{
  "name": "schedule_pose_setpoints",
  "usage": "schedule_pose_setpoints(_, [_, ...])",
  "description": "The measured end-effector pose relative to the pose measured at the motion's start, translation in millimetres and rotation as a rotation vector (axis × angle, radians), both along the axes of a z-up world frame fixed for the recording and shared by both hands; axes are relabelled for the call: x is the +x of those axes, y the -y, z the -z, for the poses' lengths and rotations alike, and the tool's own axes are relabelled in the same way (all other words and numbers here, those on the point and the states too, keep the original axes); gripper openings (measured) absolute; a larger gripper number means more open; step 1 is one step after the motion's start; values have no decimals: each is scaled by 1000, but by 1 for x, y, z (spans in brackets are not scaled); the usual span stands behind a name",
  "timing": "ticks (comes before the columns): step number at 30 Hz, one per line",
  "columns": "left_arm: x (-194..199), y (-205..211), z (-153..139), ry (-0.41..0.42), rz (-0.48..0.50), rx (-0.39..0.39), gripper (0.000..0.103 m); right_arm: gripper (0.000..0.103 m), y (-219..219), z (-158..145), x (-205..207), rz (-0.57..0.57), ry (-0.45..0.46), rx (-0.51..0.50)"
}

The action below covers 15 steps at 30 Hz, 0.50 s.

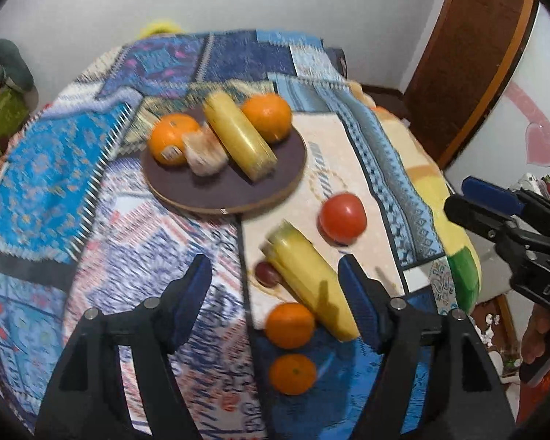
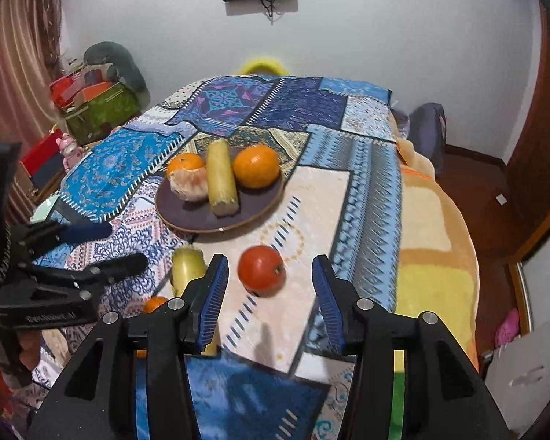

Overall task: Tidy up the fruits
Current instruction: 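Grasp the second corn cob with the left tool and lift it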

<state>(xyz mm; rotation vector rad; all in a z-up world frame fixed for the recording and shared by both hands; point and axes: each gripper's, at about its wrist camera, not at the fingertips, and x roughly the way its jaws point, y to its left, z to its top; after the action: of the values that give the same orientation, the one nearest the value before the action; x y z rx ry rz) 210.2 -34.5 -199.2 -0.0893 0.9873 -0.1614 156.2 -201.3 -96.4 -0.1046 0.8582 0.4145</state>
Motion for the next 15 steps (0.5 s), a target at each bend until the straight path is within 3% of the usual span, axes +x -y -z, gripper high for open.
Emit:
schedule_pose_setpoints(11, [21, 34, 41, -139, -22, -21, 56, 44, 25, 16, -5, 20, -31, 28])
schedule_pose_setpoints(15, [25, 39, 45, -144, -51, -30, 51, 44, 31, 19, -5, 24, -38, 43])
